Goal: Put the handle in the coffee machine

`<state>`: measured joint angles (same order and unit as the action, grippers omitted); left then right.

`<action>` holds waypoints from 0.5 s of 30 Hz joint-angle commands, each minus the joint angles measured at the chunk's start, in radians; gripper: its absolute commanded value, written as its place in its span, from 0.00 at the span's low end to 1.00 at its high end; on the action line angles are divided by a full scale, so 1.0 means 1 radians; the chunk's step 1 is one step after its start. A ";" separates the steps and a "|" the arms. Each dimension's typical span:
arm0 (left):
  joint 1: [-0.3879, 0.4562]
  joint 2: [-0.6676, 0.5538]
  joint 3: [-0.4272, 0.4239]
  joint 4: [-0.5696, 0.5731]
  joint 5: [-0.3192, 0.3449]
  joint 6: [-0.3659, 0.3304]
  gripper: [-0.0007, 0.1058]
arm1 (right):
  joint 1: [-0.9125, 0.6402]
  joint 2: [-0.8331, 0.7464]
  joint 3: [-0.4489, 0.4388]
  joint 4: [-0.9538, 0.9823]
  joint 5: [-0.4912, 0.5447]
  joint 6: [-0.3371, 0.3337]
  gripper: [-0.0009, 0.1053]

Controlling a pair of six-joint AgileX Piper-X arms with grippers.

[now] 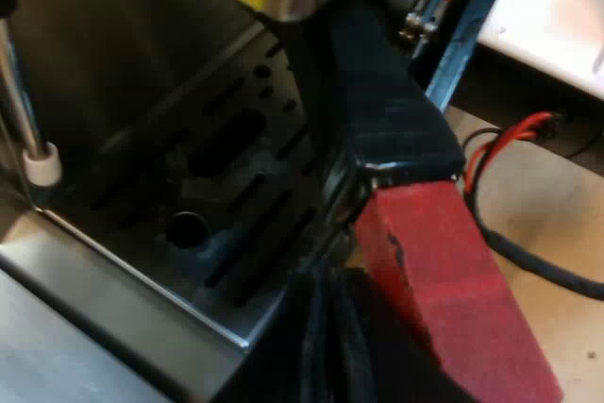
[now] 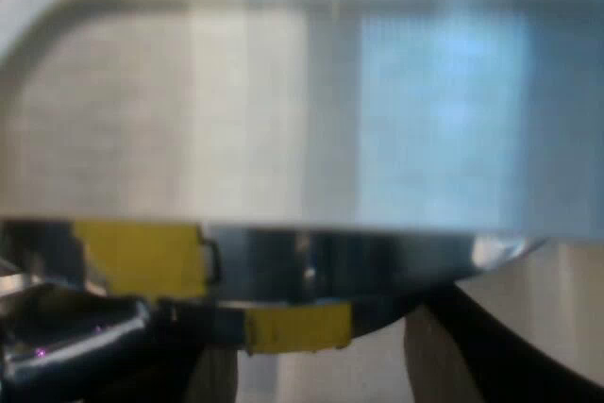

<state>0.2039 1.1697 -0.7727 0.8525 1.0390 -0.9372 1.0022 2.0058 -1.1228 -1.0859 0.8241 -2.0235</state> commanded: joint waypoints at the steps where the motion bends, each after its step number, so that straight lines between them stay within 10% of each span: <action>1: -0.035 -0.003 -0.005 0.056 0.060 0.000 0.01 | -0.002 -0.025 -0.018 -0.093 -0.020 0.000 0.43; 15: -0.221 -0.003 -0.005 0.083 0.060 -0.003 0.01 | 0.005 -0.025 -0.018 -0.040 -0.017 -0.019 0.43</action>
<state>0.0218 1.1761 -0.7782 0.8777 0.9565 -0.9372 0.9996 2.0058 -1.1062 -1.0981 0.8760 -2.0267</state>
